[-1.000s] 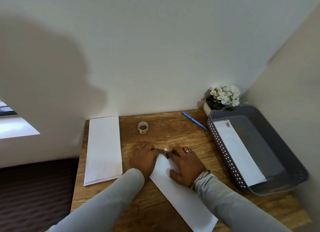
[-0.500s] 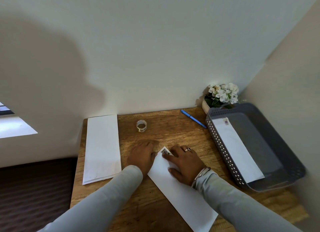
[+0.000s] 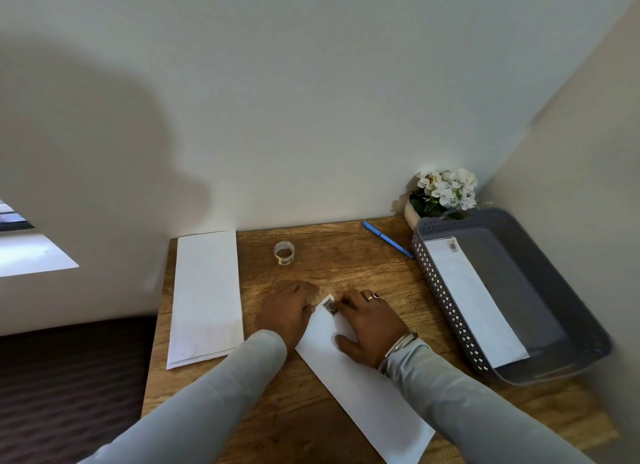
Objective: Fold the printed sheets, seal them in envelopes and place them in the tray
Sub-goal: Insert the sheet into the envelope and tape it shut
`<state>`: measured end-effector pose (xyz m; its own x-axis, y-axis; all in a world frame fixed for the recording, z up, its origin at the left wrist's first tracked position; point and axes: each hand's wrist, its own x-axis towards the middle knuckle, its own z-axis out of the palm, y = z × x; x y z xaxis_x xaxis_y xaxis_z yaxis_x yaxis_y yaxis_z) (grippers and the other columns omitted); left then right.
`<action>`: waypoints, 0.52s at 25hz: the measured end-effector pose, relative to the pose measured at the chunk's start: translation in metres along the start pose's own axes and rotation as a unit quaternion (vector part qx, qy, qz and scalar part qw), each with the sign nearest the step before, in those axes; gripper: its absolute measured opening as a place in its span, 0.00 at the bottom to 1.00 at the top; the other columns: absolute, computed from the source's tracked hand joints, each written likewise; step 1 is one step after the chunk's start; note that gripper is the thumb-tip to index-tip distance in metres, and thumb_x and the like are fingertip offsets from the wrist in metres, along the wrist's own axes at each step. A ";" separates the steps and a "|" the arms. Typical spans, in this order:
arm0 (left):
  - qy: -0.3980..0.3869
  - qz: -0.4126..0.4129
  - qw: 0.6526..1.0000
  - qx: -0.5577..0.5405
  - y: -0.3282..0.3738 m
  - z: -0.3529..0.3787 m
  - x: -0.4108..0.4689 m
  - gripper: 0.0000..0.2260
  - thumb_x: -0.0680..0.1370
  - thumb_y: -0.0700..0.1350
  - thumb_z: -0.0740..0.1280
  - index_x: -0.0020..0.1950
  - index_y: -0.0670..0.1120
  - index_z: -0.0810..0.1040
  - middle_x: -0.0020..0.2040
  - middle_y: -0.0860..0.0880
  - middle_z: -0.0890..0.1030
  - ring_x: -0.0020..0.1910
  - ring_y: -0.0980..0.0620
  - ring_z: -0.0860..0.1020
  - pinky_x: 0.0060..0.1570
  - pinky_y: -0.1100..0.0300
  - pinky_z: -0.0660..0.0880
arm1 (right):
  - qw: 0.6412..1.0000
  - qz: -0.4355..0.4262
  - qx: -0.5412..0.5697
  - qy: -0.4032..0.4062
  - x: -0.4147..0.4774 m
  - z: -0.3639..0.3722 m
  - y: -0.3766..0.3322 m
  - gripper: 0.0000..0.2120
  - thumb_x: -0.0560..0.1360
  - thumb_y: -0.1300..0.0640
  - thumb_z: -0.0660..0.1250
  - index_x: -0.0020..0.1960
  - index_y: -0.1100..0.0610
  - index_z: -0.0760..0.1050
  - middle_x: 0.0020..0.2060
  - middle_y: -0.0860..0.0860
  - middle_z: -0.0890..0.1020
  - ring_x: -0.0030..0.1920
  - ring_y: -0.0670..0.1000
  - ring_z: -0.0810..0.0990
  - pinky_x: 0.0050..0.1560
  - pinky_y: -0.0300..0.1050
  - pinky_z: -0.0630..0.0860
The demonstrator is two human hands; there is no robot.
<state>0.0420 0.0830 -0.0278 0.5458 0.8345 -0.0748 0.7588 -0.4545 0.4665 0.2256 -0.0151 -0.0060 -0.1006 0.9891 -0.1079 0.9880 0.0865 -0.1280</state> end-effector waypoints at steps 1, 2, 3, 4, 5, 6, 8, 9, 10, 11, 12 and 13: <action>0.006 0.002 1.000 0.002 0.000 0.000 -0.001 0.17 0.83 0.49 0.62 0.72 0.54 0.73 0.71 0.52 0.74 0.69 0.49 0.71 0.69 0.56 0.67 | 1.000 -0.006 0.000 0.003 -0.002 0.001 0.001 0.32 0.72 0.35 0.59 0.70 0.52 0.69 0.66 0.51 0.71 0.61 0.55 0.72 0.60 0.52 0.73; 0.010 0.004 1.000 0.000 0.000 0.001 -0.001 0.16 0.83 0.49 0.62 0.71 0.54 0.74 0.70 0.52 0.75 0.69 0.49 0.72 0.69 0.56 0.68 | 1.000 -0.012 -0.002 0.003 -0.004 0.002 0.001 0.31 0.73 0.35 0.58 0.70 0.52 0.69 0.67 0.51 0.71 0.62 0.55 0.72 0.61 0.53 0.73; 0.013 0.008 1.000 -0.002 0.000 0.001 -0.001 0.16 0.82 0.49 0.62 0.71 0.54 0.74 0.70 0.52 0.76 0.68 0.49 0.72 0.68 0.56 0.68 | 1.000 -0.017 -0.004 0.005 -0.007 0.003 0.002 0.31 0.74 0.36 0.58 0.70 0.52 0.70 0.68 0.52 0.72 0.64 0.56 0.72 0.62 0.53 0.73; 0.013 0.010 1.000 -0.004 0.000 0.002 -0.001 0.16 0.82 0.49 0.63 0.70 0.54 0.75 0.69 0.53 0.76 0.68 0.49 0.72 0.68 0.56 0.69 | 1.000 -0.021 -0.005 0.010 -0.010 0.004 0.004 0.30 0.74 0.36 0.59 0.70 0.52 0.71 0.68 0.53 0.73 0.65 0.57 0.72 0.63 0.54 0.74; 0.013 0.011 1.000 -0.005 0.000 0.002 -0.001 0.16 0.82 0.48 0.63 0.70 0.55 0.75 0.69 0.53 0.76 0.68 0.49 0.72 0.68 0.56 0.69 | 1.000 -0.023 -0.005 0.017 -0.012 0.005 0.004 0.30 0.74 0.37 0.60 0.70 0.52 0.71 0.68 0.54 0.74 0.66 0.57 0.73 0.63 0.54 0.74; 0.014 0.011 1.000 -0.004 0.000 0.002 -0.001 0.16 0.82 0.48 0.63 0.70 0.55 0.75 0.69 0.53 0.76 0.68 0.49 0.72 0.68 0.56 0.69 | 0.999 -0.021 -0.007 0.024 -0.013 0.005 0.003 0.29 0.74 0.37 0.61 0.70 0.52 0.71 0.67 0.54 0.74 0.66 0.57 0.73 0.63 0.54 0.75; 0.014 0.007 1.000 -0.002 0.000 0.003 -0.001 0.16 0.82 0.48 0.63 0.69 0.55 0.75 0.69 0.53 0.76 0.68 0.49 0.72 0.68 0.55 0.69 | 1.000 -0.012 -0.008 0.023 -0.014 0.005 -0.001 0.30 0.75 0.38 0.60 0.73 0.51 0.68 0.68 0.54 0.74 0.67 0.58 0.72 0.64 0.54 0.73; 0.015 0.006 1.000 0.000 0.000 0.003 -0.002 0.16 0.82 0.48 0.63 0.69 0.55 0.75 0.68 0.53 0.76 0.68 0.49 0.72 0.68 0.56 0.69 | 1.000 -0.005 -0.008 0.018 -0.015 0.006 -0.004 0.30 0.75 0.38 0.59 0.74 0.50 0.65 0.69 0.54 0.73 0.68 0.58 0.71 0.65 0.55 0.72; 0.016 0.005 1.000 0.002 0.000 0.004 -0.002 0.15 0.82 0.48 0.63 0.69 0.55 0.75 0.68 0.53 0.76 0.68 0.49 0.72 0.67 0.56 0.69 | 1.000 0.000 -0.011 0.013 -0.015 0.008 -0.007 0.30 0.76 0.39 0.58 0.75 0.49 0.63 0.70 0.55 0.72 0.69 0.58 0.70 0.66 0.56 0.72; 0.017 0.005 1.000 0.003 0.000 0.004 -0.002 0.15 0.82 0.48 0.63 0.69 0.56 0.75 0.68 0.53 0.76 0.67 0.49 0.72 0.67 0.56 0.69 | 1.000 0.000 -0.017 0.013 -0.016 0.009 -0.008 0.29 0.76 0.40 0.58 0.75 0.47 0.63 0.70 0.55 0.71 0.69 0.59 0.69 0.66 0.57 0.71; 0.017 0.005 1.000 0.003 0.001 0.004 -0.002 0.15 0.82 0.48 0.63 0.69 0.56 0.75 0.67 0.53 0.76 0.67 0.49 0.72 0.67 0.56 0.70 | 1.000 -0.002 -0.023 0.016 -0.017 0.010 -0.009 0.28 0.75 0.41 0.58 0.74 0.46 0.64 0.70 0.56 0.70 0.69 0.60 0.69 0.65 0.58 0.72; 0.017 0.004 1.000 0.003 0.001 0.005 -0.002 0.15 0.82 0.48 0.63 0.68 0.56 0.75 0.67 0.53 0.76 0.67 0.49 0.72 0.67 0.55 0.70 | 0.999 -0.002 -0.026 0.019 -0.017 0.009 -0.009 0.27 0.75 0.41 0.58 0.72 0.46 0.65 0.70 0.56 0.70 0.69 0.60 0.69 0.64 0.58 0.72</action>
<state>0.0432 0.0792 -0.0311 0.5396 0.8409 -0.0418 0.7566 -0.4625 0.4622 0.2176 -0.0338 -0.0124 -0.1012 0.9925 -0.0690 0.9924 0.0958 -0.0769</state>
